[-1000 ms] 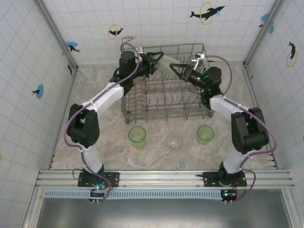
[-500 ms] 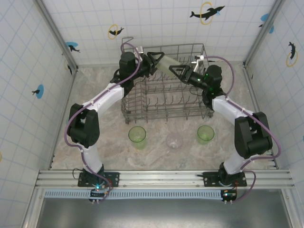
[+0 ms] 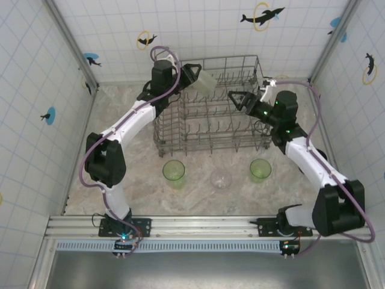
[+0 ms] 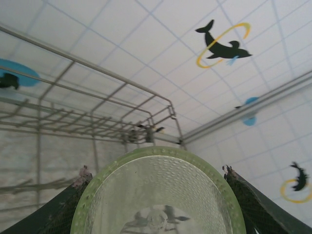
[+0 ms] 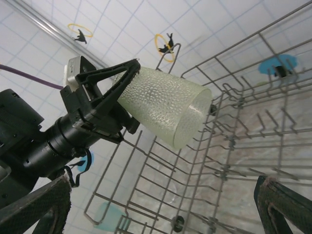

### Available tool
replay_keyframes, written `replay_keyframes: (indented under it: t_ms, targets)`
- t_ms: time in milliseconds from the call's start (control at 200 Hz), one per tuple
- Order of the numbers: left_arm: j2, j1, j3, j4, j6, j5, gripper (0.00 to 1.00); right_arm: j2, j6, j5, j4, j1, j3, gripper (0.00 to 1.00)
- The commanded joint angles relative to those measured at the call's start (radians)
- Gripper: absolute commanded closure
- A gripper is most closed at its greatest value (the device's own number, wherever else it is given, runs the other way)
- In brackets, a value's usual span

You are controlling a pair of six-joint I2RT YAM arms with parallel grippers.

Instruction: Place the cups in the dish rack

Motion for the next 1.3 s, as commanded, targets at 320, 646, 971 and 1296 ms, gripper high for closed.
replay_keyframes:
  t_ms: [320, 646, 971, 1296]
  targets:
    - [0.120, -0.007, 0.141, -0.064, 0.275, -0.143, 1.00, -0.198, -0.205, 0.192, -0.272, 0.008, -0.044, 0.00]
    - [0.241, -0.015, 0.255, -0.080, 0.386, -0.230, 1.00, -0.284, -0.237, 0.230, -0.303, 0.008, -0.094, 0.00]
    - [0.296, -0.032, 0.293, -0.046, 0.446, -0.282, 1.00, -0.311, -0.242, 0.238, -0.336, 0.007, -0.112, 0.00]
    - [0.341, -0.053, 0.307, -0.030, 0.446, -0.311, 1.00, -0.321, -0.237, 0.245, -0.340, 0.007, -0.126, 0.00]
